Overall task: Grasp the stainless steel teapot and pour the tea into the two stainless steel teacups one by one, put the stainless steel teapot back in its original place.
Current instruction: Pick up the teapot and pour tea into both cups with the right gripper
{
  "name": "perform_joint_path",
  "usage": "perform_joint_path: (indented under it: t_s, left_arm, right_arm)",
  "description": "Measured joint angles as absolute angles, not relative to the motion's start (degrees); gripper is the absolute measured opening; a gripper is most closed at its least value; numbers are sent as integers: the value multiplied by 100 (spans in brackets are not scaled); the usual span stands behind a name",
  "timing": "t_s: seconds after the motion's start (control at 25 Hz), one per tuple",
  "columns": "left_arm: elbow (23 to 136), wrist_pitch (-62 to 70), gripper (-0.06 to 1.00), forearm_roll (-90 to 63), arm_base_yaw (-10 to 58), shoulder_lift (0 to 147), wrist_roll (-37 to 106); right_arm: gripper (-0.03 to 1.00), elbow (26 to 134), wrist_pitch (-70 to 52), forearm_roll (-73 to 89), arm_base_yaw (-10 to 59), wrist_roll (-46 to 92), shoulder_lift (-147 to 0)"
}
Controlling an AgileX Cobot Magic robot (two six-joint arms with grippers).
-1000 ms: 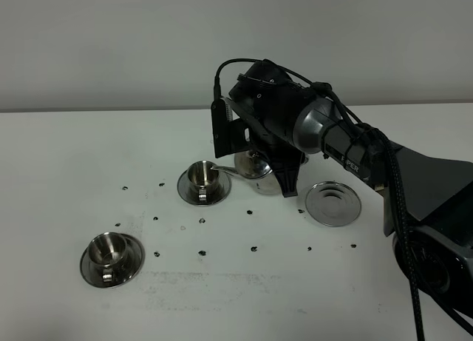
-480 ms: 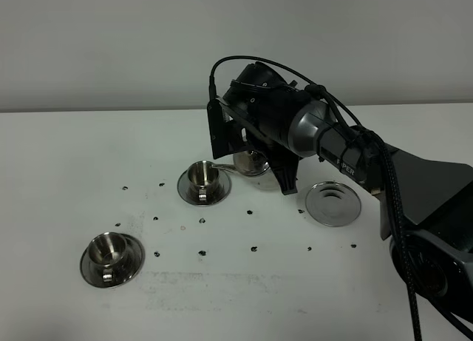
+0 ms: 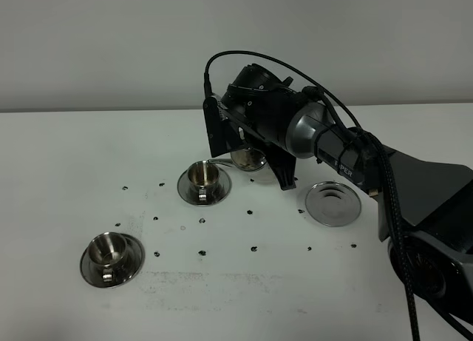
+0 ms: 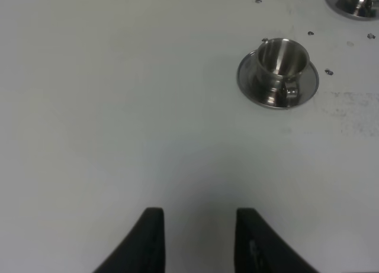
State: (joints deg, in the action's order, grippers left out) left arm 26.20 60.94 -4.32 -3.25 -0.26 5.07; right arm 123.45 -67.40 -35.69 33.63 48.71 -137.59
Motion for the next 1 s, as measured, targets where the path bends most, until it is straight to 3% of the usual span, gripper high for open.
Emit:
perform_joint_path:
  t_s: [1.0]
  left_arm:
    - [2620, 6094, 31, -432, -325, -26, 495]
  right_arm:
    - [18, 12345, -6622, -3744, 3430, 5158, -13788]
